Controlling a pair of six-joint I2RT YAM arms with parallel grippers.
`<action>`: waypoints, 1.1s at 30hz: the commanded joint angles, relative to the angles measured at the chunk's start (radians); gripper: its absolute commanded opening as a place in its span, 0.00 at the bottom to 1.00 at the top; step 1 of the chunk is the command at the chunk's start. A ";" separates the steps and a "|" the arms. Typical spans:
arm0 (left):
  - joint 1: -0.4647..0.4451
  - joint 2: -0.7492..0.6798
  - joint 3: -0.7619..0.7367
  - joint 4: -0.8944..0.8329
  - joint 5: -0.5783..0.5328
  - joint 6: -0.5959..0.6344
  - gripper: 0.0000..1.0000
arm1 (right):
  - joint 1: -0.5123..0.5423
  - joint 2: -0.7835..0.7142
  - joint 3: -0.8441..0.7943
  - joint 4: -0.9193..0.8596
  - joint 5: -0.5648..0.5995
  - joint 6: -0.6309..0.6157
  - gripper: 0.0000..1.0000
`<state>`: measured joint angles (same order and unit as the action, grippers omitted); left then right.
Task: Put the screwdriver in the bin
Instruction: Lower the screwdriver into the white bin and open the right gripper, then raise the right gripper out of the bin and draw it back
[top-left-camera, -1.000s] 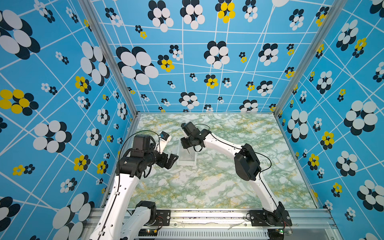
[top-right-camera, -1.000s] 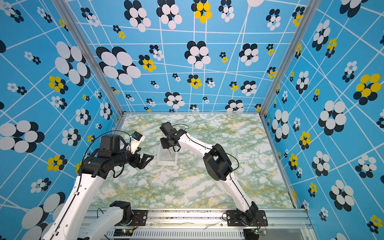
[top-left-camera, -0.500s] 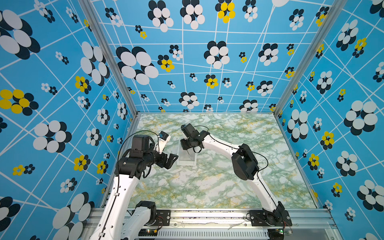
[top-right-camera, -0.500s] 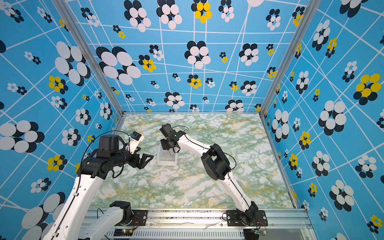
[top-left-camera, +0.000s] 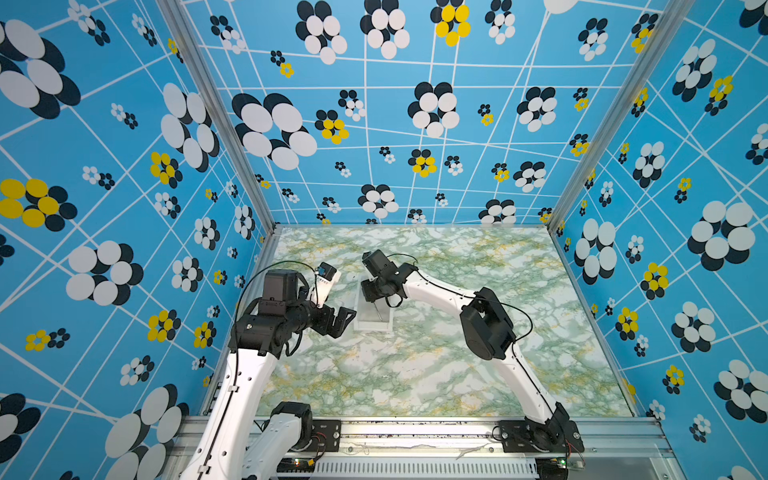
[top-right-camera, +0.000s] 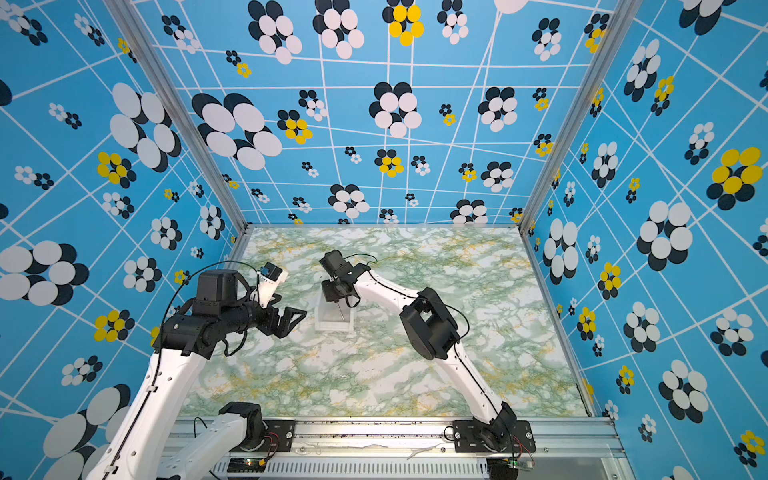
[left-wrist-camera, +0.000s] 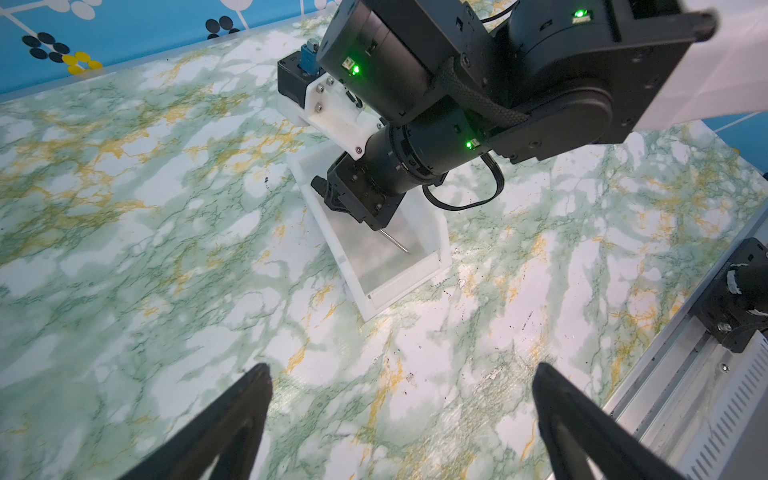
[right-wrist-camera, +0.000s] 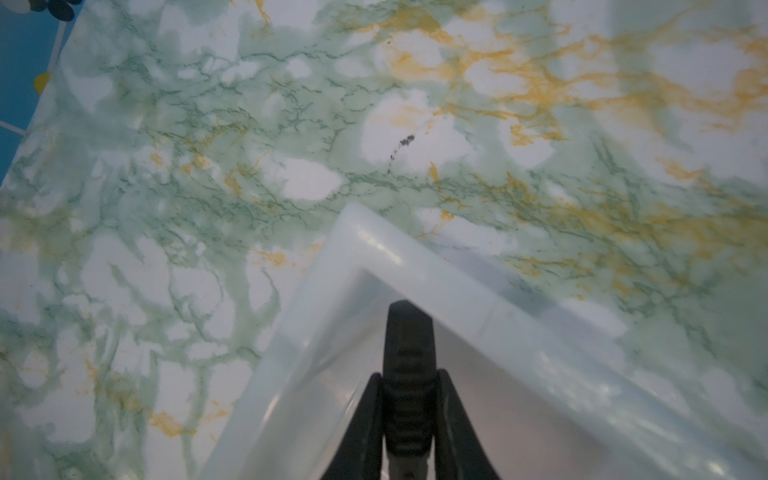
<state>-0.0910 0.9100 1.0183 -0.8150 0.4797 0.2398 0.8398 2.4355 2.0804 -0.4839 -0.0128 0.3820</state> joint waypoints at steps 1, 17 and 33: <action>0.013 -0.008 -0.008 0.012 0.020 -0.016 0.99 | -0.001 0.031 0.038 -0.012 0.013 0.010 0.23; 0.019 -0.027 -0.017 0.011 0.030 -0.019 0.99 | -0.001 -0.008 0.043 -0.032 0.039 0.005 0.26; 0.018 -0.046 -0.079 0.042 -0.088 -0.019 0.99 | -0.043 -0.505 -0.443 0.230 0.116 0.036 0.51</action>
<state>-0.0795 0.8776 0.9653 -0.7971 0.4320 0.2283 0.8303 2.0583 1.7279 -0.3725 0.0734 0.3965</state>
